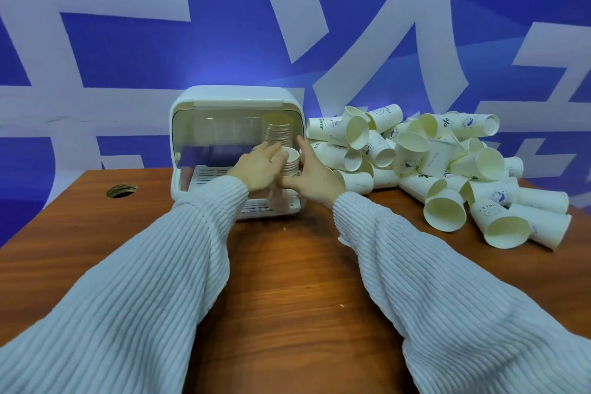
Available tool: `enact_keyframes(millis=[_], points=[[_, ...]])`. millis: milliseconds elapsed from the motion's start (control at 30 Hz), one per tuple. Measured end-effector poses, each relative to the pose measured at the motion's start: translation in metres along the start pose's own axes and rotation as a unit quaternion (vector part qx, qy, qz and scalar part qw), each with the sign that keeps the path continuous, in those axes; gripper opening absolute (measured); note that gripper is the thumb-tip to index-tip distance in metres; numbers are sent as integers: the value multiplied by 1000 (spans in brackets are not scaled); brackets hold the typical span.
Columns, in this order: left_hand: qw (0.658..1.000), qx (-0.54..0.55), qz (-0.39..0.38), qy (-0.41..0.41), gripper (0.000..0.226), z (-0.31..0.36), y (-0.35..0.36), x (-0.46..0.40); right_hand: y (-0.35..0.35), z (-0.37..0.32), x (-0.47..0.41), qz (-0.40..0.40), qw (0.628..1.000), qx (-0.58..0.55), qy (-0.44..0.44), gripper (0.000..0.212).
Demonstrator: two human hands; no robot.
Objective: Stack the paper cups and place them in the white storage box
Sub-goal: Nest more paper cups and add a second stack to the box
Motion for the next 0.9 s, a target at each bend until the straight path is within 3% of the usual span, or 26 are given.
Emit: enact_keyframes(millis=[67,100,167,233,333,533,667,767,900], points=[[998,-48,29,2,70,2,-6,2,-8,-1,7,31,999,-15,-1,116],[995,-59,82,7,73,4,-12,8,-15,-1,13,50,999,-12,1,110],[973,-46,220,50,65,23,-23,29,-35,5,28,82,997,6,7,92],[950,-19,290,114,56,56,-20,48,-62,10,46,111,991,70,5,73],[955,23,236,177,51,106,13,50,-109,22,72,145,962,231,12,53],[973,-29,54,222,56,191,108,43,-221,55,142,224,896,376,78,41],[981,-8,-24,191,65,225,156,24,-270,88,182,194,843,485,130,45],[983,11,-99,156,79,234,186,11,-282,116,200,133,835,507,168,53],[979,-8,-101,178,85,248,199,11,-291,131,207,147,818,538,139,43]])
Point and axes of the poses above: each hand's wrist, its own x-axis away from the middle knuckle, its own y-axis out of the palm, z = x × y, the point moved 9 cm from there along -x, towards the middle knuckle, and after that the axes turned 1 degree about -y, right-handed, at the moved point
